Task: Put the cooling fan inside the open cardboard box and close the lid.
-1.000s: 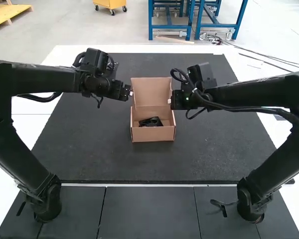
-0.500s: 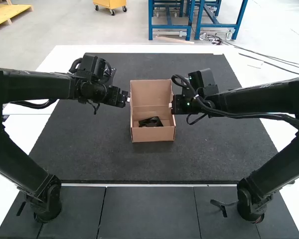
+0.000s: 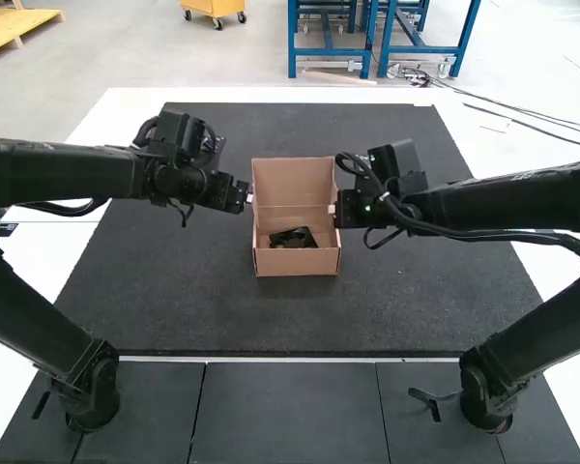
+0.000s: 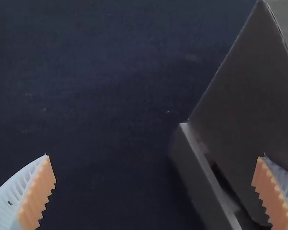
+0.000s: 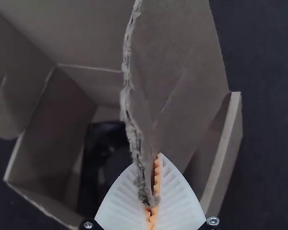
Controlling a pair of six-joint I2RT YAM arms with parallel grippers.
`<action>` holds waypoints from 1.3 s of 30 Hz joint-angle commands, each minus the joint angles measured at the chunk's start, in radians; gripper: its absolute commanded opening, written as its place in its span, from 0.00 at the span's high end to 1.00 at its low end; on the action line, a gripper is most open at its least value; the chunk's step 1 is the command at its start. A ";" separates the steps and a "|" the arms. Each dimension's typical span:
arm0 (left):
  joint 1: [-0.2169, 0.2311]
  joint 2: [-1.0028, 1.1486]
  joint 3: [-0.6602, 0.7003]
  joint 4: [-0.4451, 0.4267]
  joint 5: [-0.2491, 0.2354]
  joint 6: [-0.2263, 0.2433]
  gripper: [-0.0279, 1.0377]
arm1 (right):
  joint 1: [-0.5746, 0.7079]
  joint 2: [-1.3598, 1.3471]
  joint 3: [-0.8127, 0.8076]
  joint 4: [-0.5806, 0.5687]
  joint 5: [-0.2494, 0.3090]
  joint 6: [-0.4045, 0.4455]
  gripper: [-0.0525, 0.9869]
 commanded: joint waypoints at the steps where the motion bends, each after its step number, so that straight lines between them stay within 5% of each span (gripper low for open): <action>1: -0.016 -0.032 -0.007 0.008 0.004 -0.010 0.06 | 0.028 -0.028 -0.012 0.005 -0.029 0.011 0.97; 39: -0.033 -0.123 -0.121 0.005 0.032 -0.012 0.06 | 0.053 -0.023 -0.104 0.005 -0.011 0.002 0.97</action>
